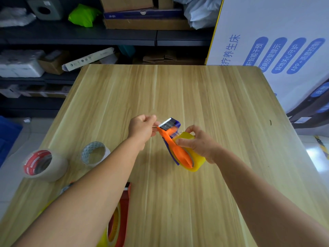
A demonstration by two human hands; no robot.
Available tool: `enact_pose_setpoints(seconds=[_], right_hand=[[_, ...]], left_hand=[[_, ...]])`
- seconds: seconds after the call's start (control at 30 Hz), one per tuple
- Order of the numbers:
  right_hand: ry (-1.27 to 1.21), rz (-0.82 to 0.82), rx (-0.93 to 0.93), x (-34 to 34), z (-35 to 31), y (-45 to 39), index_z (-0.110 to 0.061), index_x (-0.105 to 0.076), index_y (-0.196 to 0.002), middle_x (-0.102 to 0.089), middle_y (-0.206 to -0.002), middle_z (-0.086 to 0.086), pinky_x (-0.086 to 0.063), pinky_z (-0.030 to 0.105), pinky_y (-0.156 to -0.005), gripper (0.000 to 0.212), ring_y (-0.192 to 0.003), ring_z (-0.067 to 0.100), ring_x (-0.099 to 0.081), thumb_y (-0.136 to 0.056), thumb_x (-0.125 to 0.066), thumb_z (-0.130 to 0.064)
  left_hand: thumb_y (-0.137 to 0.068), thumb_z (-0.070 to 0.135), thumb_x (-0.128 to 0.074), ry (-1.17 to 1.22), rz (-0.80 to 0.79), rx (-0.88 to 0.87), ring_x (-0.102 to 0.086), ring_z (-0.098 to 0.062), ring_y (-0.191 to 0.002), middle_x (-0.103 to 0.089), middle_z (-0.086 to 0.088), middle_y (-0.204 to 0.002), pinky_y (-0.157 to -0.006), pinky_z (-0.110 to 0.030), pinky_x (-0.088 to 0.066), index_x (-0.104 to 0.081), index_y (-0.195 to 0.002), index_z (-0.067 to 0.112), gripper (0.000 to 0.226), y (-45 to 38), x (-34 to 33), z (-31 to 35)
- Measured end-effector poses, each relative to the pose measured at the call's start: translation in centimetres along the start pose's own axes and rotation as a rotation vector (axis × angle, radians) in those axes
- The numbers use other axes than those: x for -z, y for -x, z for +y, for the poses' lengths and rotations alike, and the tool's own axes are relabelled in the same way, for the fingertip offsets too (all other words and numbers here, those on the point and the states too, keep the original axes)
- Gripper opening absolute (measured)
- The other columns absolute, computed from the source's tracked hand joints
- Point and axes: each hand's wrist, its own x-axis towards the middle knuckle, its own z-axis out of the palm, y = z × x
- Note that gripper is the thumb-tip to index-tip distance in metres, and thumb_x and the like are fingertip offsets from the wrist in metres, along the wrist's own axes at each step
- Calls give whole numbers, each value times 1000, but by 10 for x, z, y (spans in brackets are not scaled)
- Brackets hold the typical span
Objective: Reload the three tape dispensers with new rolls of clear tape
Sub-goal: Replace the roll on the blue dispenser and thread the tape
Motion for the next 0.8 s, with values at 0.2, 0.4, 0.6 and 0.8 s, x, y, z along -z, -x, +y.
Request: enact_pose_setpoints(seconds=[0.2, 0.4, 0.6, 0.8], right_hand=[[20, -47, 87, -4, -1, 0, -32, -46, -108, -62, -98, 1, -52, 38, -74, 46, -86, 22, -62, -75, -78, -37], [86, -130, 159, -7, -3, 2, -44, -52, -107, -61, -111, 2, -53, 41, -82, 33, -97, 24, -61, -82, -71, -34], [155, -125, 152, -9, -4, 0, -48, -58, -109, -64, -110, -2, -53, 43, -91, 36, -98, 19, -64, -77, -72, -37], [171, -151, 133, -11, -2, 1, -50, -61, -108, -64, -108, -4, -53, 38, -90, 34, -97, 15, -62, -77, -72, -40]], left_hand=[[-86, 10, -49, -27, 47, 70, -63, -23, -63, -69, -14, -83, -63, -31, -53, -53, -72, 11, 15, -3, 4, 2], [-85, 10, -51, -78, 71, 107, -63, -24, -59, -68, -11, -74, -64, -34, -56, -56, -77, 8, 9, -5, 8, 6], [-82, 13, -51, -108, 85, 112, -62, -27, -62, -69, -11, -75, -63, -33, -53, -57, -77, 12, 8, -5, 8, 12], [-86, 9, -49, -80, 57, 145, -58, -20, -56, -67, -9, -71, -61, -31, -53, -60, -86, 12, 11, -4, 5, 16]])
